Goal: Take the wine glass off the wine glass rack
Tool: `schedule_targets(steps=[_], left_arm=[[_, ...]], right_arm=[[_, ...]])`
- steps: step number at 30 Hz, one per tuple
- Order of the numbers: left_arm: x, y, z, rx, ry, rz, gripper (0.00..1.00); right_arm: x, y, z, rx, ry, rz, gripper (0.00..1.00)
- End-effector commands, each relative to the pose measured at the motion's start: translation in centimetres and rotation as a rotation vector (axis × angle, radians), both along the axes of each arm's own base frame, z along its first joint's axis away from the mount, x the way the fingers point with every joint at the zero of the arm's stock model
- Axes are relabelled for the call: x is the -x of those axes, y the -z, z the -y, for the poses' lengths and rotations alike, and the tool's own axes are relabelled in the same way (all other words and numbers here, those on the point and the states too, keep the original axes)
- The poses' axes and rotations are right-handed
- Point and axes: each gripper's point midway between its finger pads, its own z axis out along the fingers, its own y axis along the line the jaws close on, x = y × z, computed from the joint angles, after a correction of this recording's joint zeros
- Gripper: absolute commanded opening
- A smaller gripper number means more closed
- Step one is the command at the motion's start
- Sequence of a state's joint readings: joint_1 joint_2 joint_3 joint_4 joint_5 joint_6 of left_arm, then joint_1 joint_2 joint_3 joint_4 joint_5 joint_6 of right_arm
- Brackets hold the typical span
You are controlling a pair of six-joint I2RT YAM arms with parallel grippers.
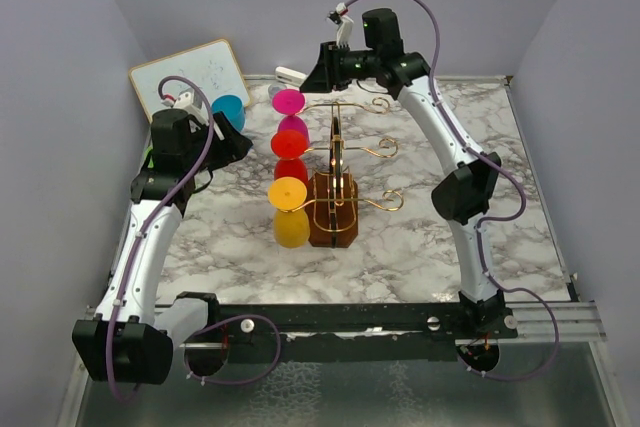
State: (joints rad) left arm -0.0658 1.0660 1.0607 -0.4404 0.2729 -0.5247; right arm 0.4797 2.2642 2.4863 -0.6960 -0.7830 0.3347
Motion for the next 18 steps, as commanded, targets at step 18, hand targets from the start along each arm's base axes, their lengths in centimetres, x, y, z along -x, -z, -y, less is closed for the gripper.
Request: schedule_targets(steps=[18], left_arm=[[0.9, 1.0, 0.5, 0.000, 0.036, -0.006, 0.64]], right_arm=[[-1.2, 2.8, -2.1, 0.062, 0.066, 0.032, 0.40]])
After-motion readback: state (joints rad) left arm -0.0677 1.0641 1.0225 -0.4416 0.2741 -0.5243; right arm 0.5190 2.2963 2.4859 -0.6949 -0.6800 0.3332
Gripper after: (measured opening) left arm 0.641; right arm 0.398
